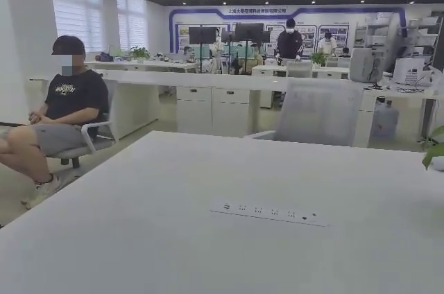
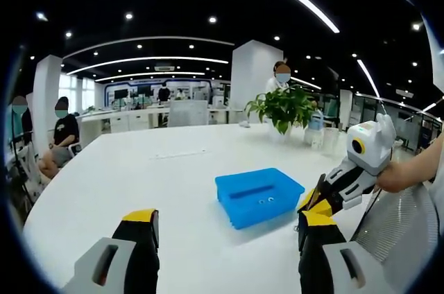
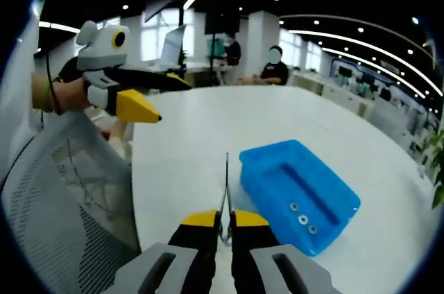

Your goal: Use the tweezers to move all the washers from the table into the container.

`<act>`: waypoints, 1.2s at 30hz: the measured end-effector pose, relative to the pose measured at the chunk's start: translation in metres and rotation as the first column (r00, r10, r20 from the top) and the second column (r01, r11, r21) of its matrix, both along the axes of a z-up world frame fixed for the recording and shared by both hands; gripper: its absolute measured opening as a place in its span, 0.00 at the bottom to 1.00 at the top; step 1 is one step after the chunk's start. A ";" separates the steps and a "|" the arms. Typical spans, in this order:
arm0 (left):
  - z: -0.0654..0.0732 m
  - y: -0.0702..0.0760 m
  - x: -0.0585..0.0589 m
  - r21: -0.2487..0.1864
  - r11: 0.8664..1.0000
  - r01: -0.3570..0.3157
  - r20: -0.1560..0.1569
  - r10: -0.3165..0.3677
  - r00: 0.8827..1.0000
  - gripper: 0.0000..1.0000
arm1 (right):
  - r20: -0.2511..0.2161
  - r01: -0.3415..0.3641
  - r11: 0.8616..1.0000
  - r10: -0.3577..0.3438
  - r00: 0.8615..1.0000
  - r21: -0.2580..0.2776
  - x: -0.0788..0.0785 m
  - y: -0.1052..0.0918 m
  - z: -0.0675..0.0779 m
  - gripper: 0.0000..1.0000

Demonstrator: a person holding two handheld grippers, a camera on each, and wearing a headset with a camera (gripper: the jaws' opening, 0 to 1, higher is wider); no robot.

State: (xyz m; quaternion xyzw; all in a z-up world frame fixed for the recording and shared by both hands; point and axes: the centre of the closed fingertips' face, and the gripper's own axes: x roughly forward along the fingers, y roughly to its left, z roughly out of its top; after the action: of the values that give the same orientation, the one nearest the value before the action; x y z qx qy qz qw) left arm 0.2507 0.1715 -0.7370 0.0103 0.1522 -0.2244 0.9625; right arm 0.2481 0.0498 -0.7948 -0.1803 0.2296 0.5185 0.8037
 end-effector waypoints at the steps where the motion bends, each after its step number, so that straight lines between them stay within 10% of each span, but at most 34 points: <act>1: 0.000 0.000 0.000 -0.002 1.000 0.001 0.000 -0.001 1.000 0.84 | 0.006 0.001 1.000 -0.001 1.000 0.013 0.003 0.001 0.006 0.03; 9: 0.001 0.000 0.000 -0.004 1.000 0.000 0.000 0.000 1.000 0.84 | 0.011 0.014 0.994 -0.015 1.000 0.113 0.018 0.007 0.042 0.03; 17: 0.001 0.000 0.000 -0.002 1.000 0.001 0.001 -0.001 1.000 0.84 | -0.096 0.114 0.949 -0.089 0.991 0.295 0.050 0.011 0.069 0.03; 22: 0.001 0.000 0.000 -0.004 1.000 -0.003 0.001 0.003 1.000 0.84 | -0.220 0.189 0.932 -0.123 0.968 0.309 0.068 0.009 0.059 0.03; 36: 0.000 0.001 0.000 -0.006 1.000 -0.011 0.001 0.011 1.000 0.84 | -0.318 0.291 0.920 -0.201 0.926 0.264 0.111 0.016 0.016 0.03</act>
State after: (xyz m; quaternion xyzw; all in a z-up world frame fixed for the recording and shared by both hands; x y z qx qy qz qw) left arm 0.2511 0.1729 -0.7367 0.0068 0.1511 -0.2194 0.9638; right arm 0.3589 0.0654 -0.7790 0.0537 0.2807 0.4620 0.8396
